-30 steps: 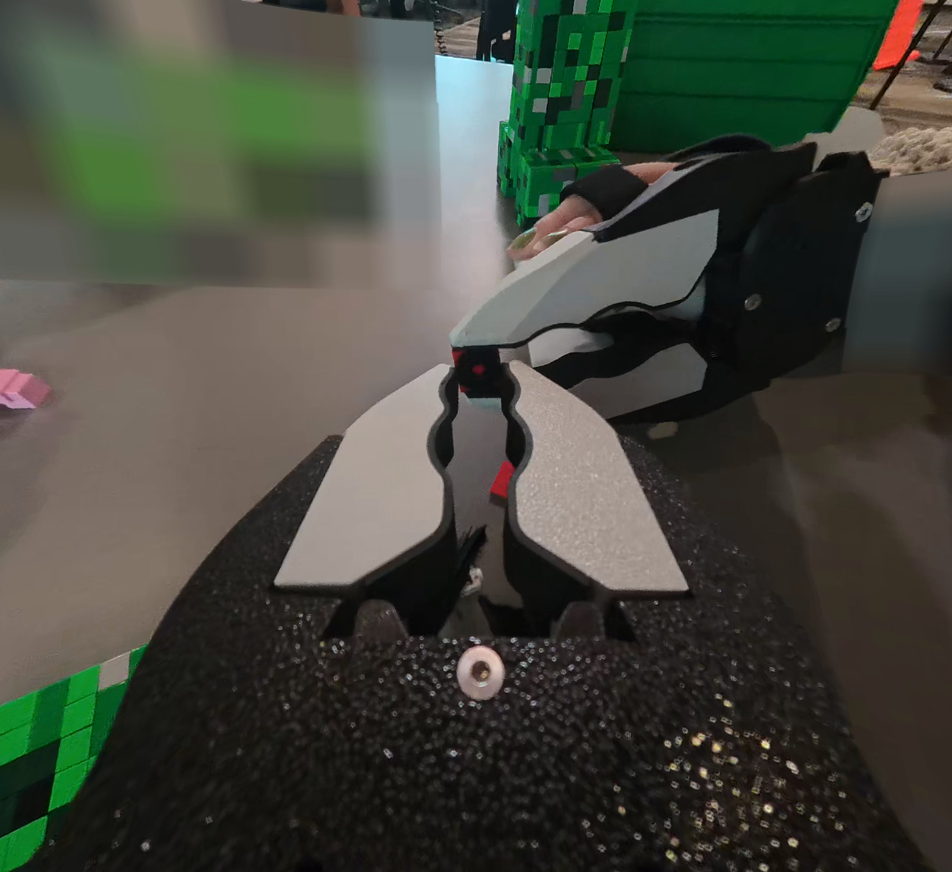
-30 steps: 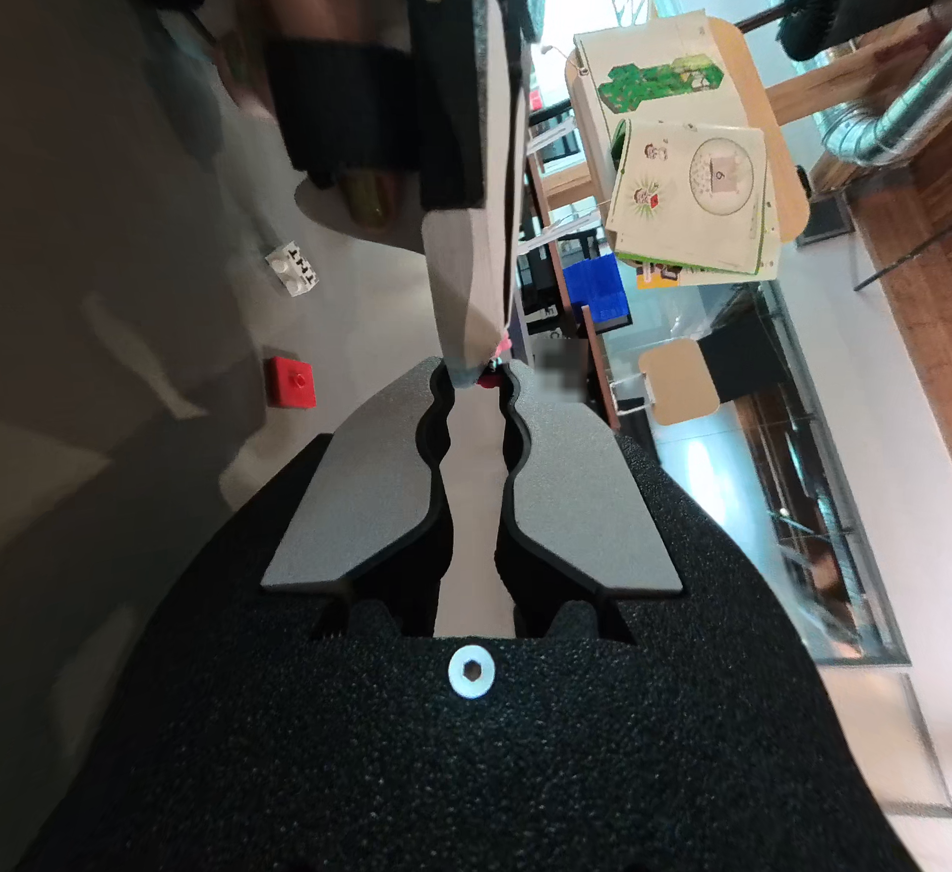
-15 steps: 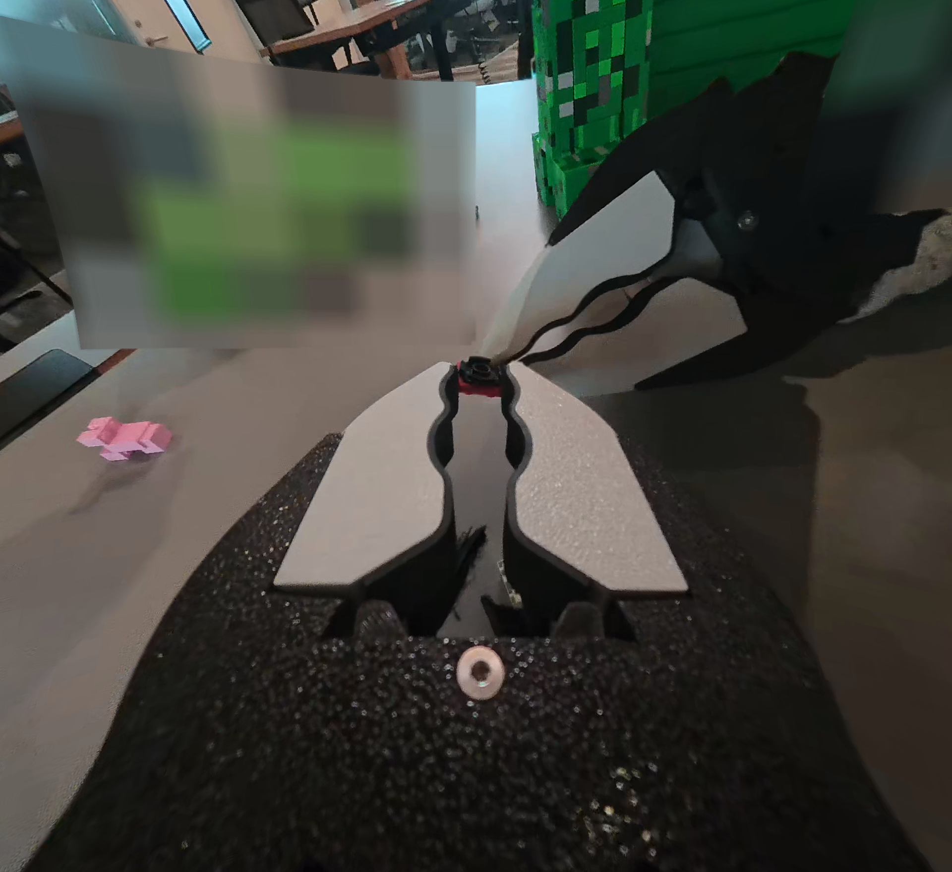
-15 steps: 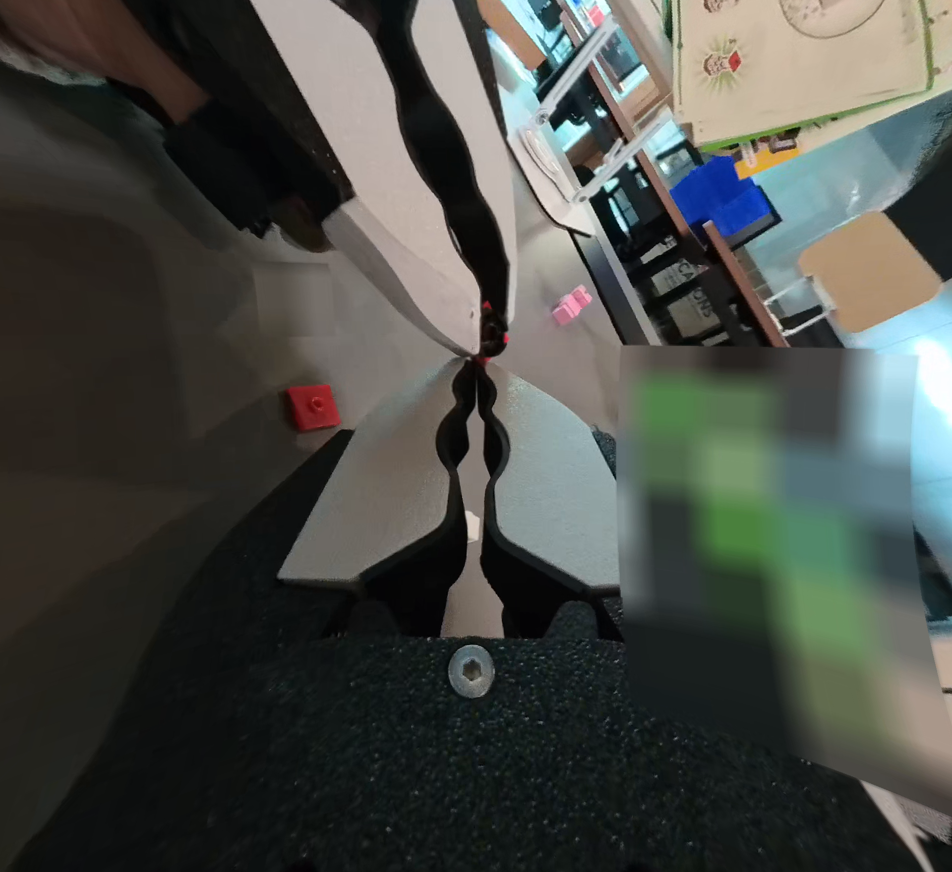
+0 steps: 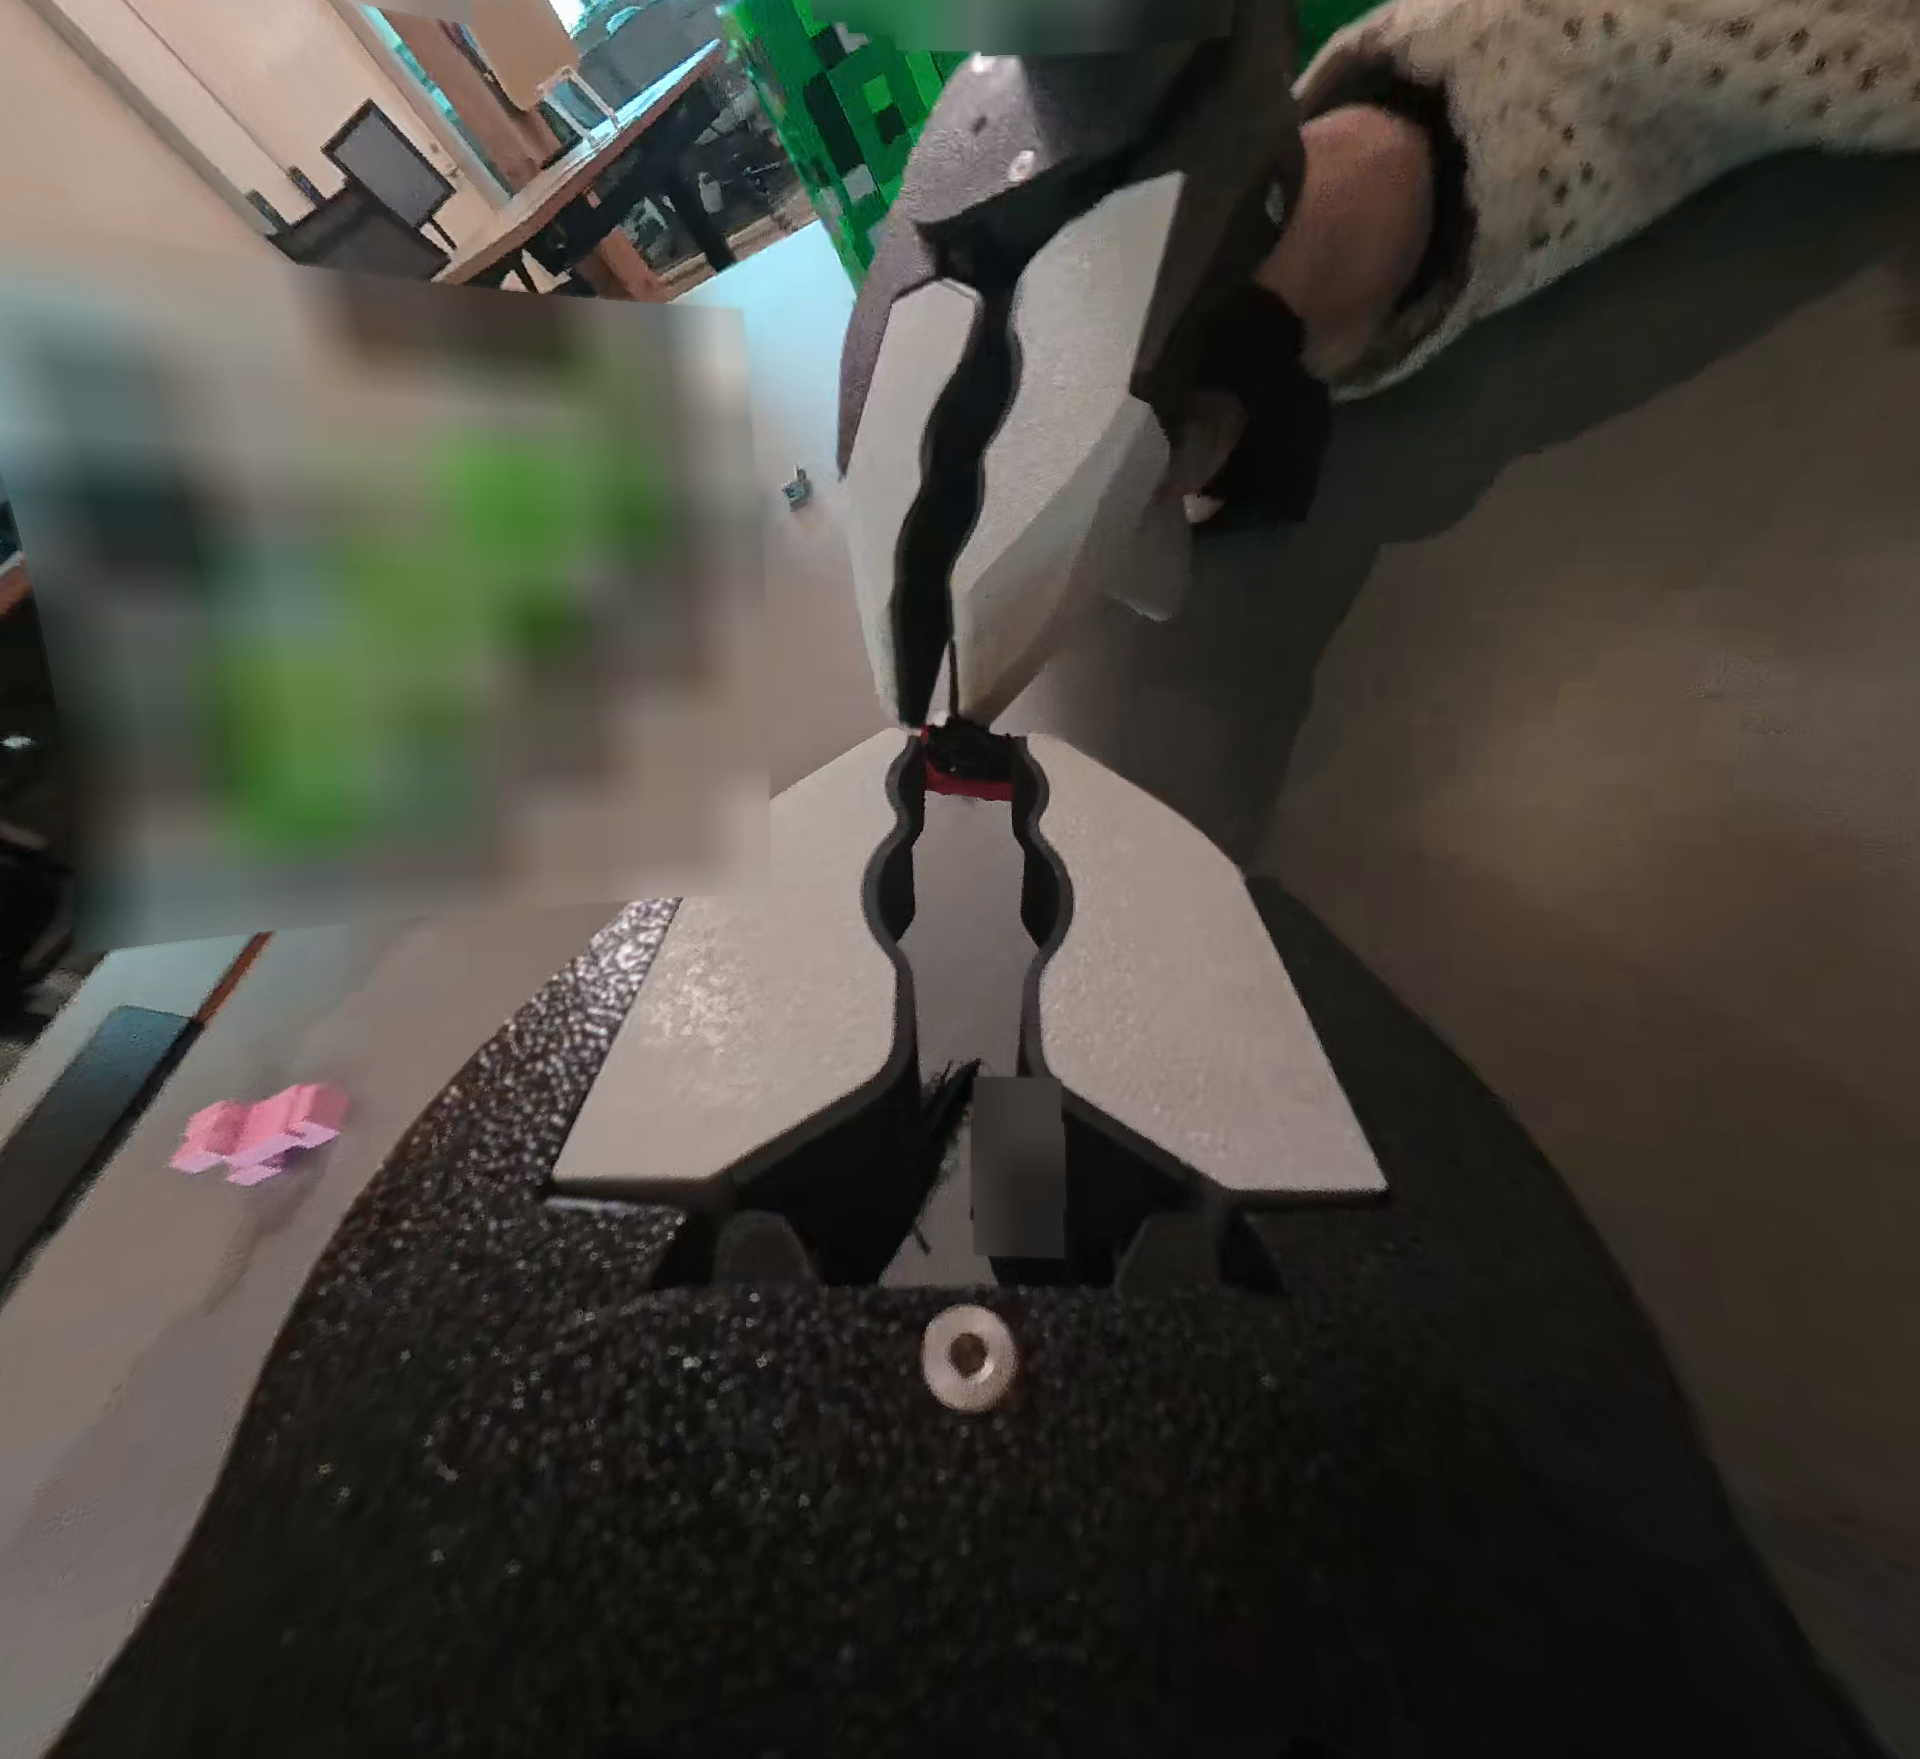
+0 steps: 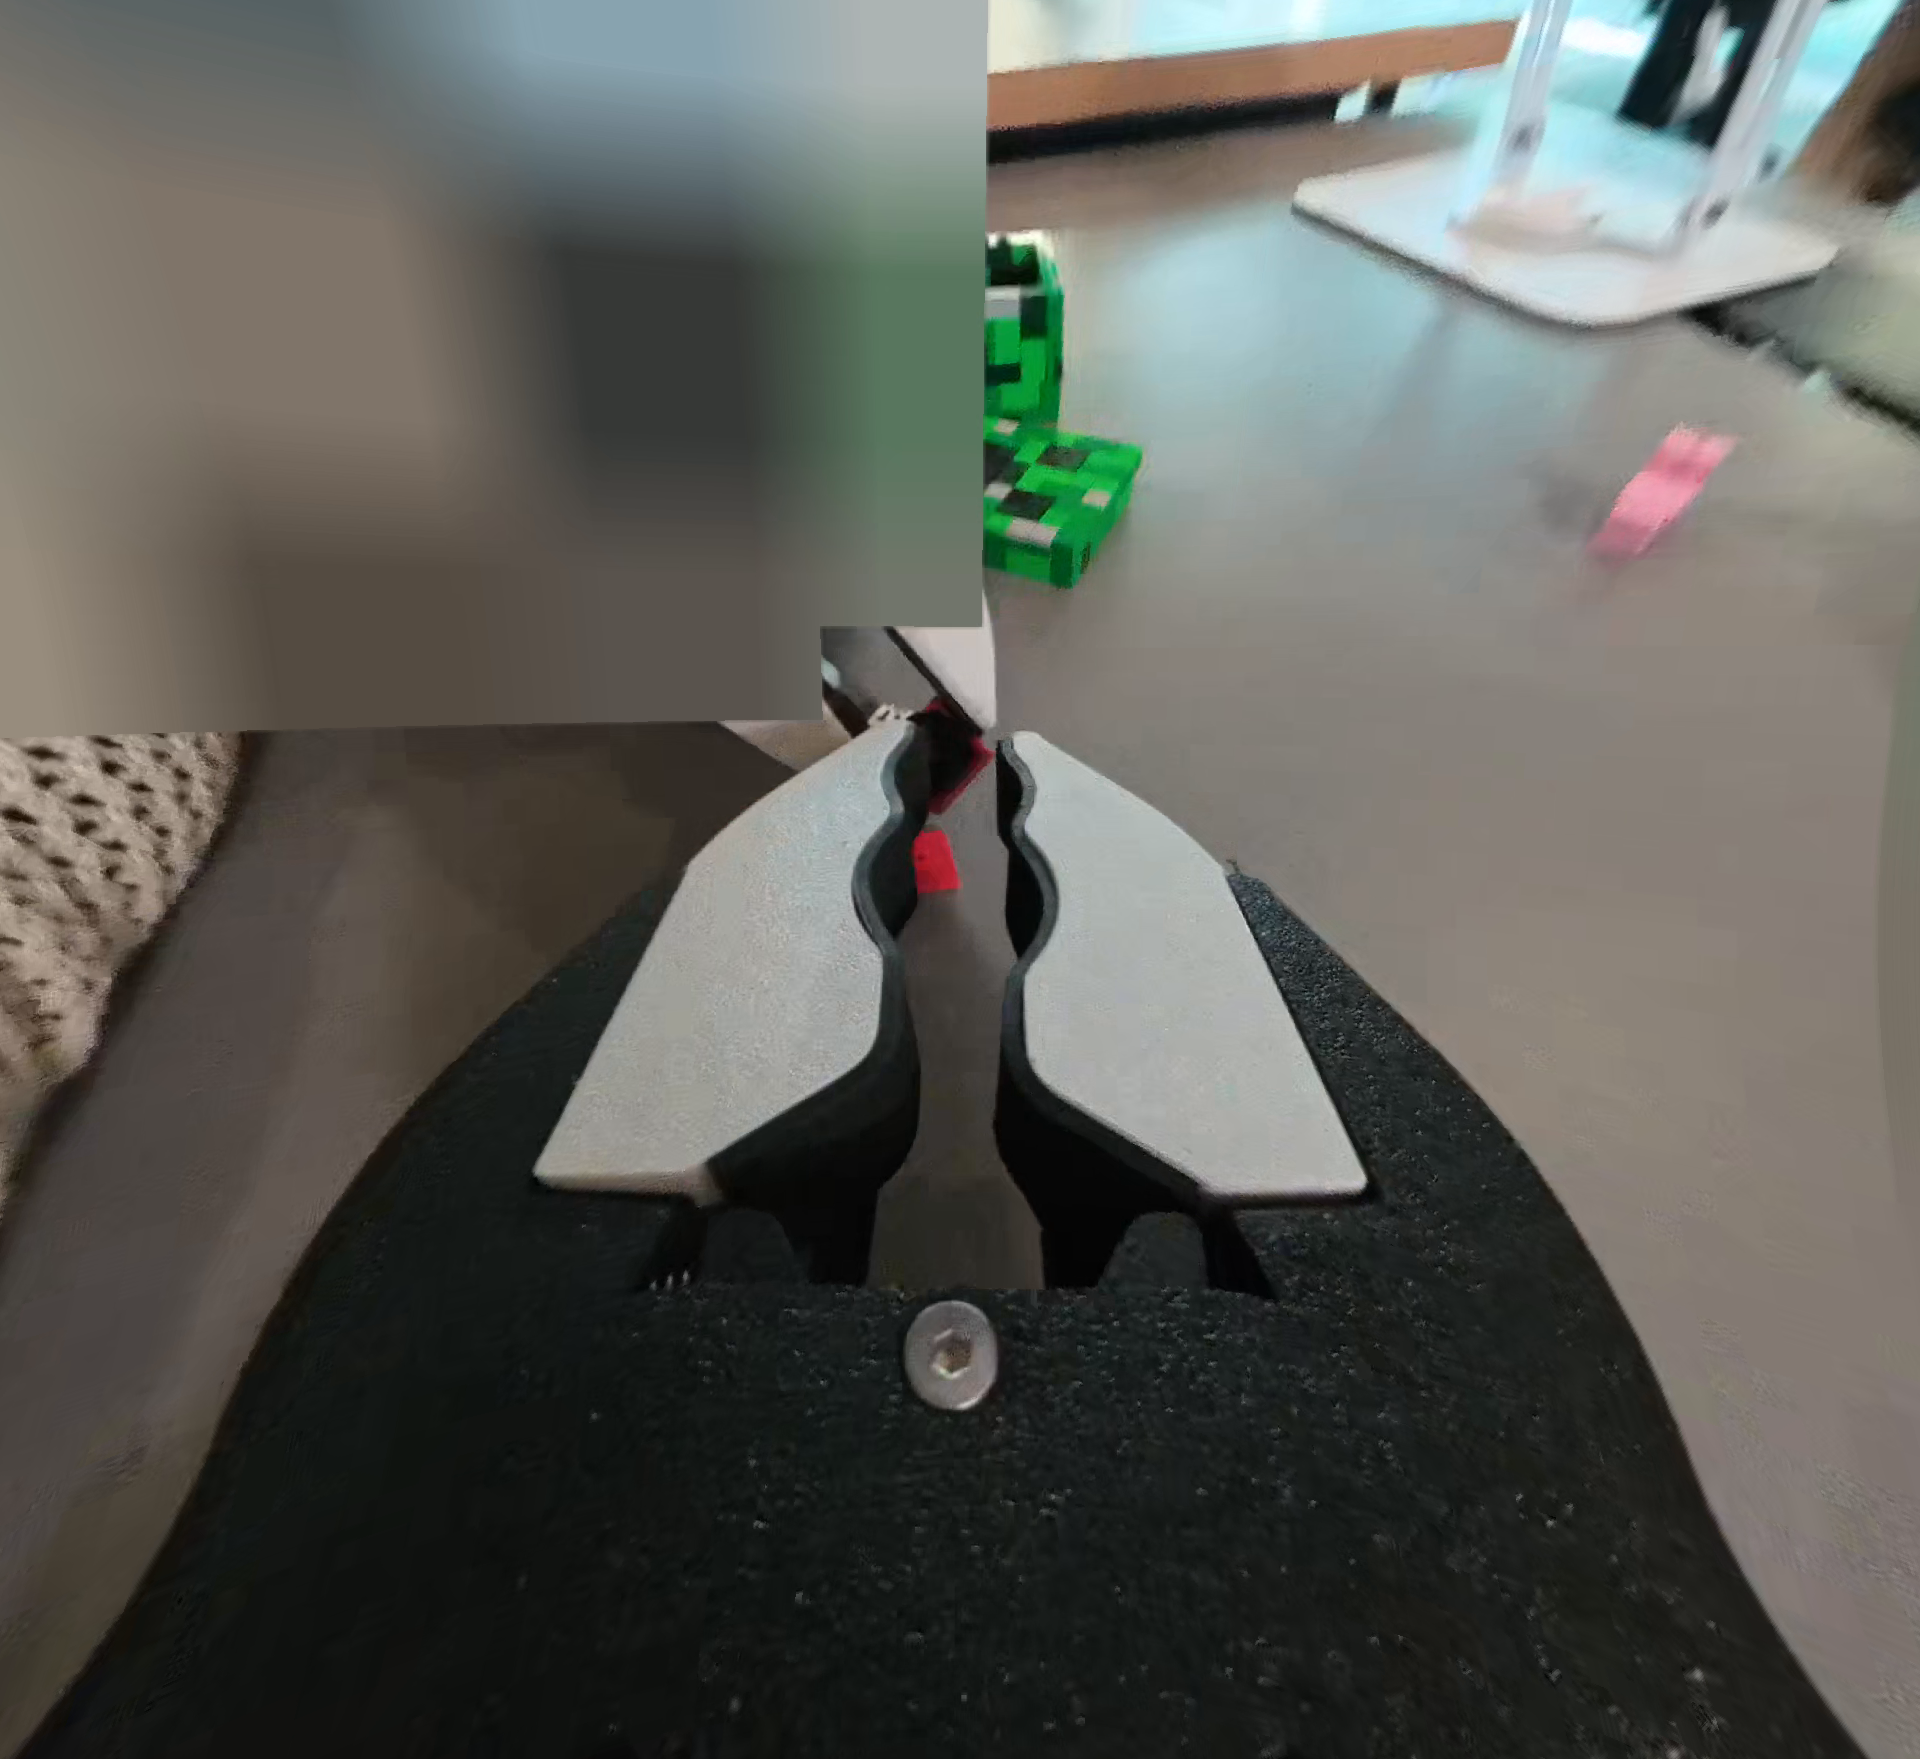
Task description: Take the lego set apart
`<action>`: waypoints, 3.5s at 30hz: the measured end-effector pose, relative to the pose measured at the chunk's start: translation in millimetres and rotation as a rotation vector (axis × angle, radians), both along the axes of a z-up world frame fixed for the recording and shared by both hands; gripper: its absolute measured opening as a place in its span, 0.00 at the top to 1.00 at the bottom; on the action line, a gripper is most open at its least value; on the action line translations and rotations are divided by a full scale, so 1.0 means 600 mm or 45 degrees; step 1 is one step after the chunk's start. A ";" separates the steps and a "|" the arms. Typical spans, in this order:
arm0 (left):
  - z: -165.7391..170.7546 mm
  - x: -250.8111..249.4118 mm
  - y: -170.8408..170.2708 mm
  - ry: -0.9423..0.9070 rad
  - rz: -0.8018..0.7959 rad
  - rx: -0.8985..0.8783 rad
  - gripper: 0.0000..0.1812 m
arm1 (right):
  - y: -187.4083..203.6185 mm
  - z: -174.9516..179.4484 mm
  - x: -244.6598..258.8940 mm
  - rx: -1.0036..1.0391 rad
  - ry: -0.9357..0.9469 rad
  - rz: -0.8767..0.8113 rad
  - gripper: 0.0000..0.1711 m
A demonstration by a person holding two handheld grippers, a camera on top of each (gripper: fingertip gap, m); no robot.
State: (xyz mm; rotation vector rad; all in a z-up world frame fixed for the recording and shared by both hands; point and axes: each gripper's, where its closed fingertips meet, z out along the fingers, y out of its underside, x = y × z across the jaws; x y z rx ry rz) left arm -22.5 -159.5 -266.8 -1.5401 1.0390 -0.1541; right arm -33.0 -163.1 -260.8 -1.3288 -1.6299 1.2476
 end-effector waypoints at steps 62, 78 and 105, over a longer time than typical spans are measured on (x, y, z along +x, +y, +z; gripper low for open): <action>-0.076 0.006 0.027 0.239 0.047 -0.305 0.92 | 0.018 -0.075 0.008 -0.092 -0.430 -0.140 0.97; -0.066 0.001 0.020 0.319 0.028 -0.081 0.92 | 0.007 -0.077 0.015 -0.128 -0.468 -0.119 0.97; 0.014 -0.012 0.013 0.136 0.044 0.255 0.92 | -0.018 0.001 0.009 -0.111 -0.019 0.039 1.00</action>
